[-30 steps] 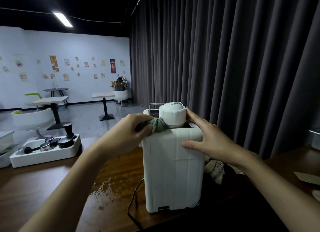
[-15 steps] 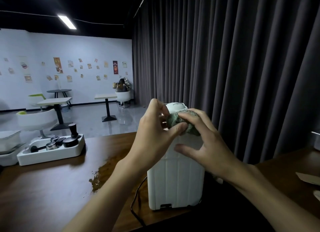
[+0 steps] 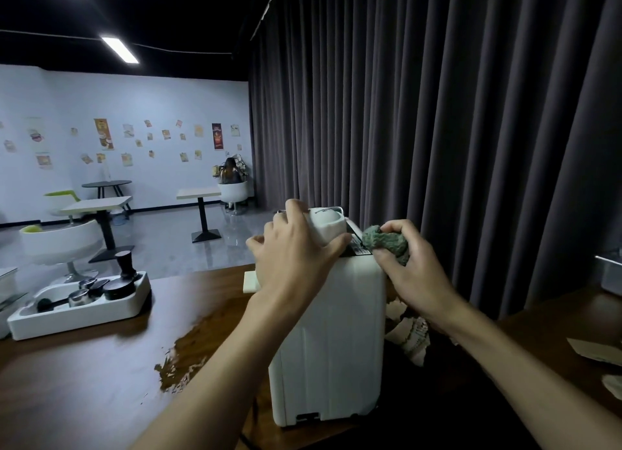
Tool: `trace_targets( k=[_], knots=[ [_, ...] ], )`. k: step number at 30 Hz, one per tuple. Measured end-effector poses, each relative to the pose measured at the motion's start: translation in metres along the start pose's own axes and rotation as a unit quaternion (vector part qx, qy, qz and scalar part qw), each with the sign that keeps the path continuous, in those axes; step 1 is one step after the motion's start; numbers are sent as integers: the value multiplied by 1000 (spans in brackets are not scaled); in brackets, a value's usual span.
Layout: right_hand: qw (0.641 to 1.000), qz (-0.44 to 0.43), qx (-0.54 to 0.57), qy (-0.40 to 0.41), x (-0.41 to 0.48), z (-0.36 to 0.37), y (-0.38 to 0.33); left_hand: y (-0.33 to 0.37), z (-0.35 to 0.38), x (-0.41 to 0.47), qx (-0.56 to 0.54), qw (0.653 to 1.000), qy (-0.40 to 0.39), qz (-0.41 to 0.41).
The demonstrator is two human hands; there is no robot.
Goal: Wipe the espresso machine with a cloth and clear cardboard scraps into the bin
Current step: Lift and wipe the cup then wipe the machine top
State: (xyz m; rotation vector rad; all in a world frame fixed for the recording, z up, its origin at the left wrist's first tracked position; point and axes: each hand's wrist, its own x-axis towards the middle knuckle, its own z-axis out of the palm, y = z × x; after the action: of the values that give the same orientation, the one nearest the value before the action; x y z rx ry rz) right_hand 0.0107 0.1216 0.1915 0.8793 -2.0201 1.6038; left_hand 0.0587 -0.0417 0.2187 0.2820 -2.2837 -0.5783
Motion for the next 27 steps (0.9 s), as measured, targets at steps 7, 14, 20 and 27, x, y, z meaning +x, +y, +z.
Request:
trace_targets(
  k=[7, 14, 20, 27],
  knots=[
    [998, -35, -5, -57, -16, 16, -19, -54, -19, 29, -240, 964, -96, 58],
    [999, 8, -29, -17, 39, 16, -10, -54, -32, 26, -62, 991, -111, 43],
    [995, 36, -63, -74, 98, 36, 12, -22, -10, 8, 34, 998, -5, -56],
    [998, -5, -36, -46, 87, 36, 7, -47, -18, 17, -152, 988, 8, -4]
  ],
)
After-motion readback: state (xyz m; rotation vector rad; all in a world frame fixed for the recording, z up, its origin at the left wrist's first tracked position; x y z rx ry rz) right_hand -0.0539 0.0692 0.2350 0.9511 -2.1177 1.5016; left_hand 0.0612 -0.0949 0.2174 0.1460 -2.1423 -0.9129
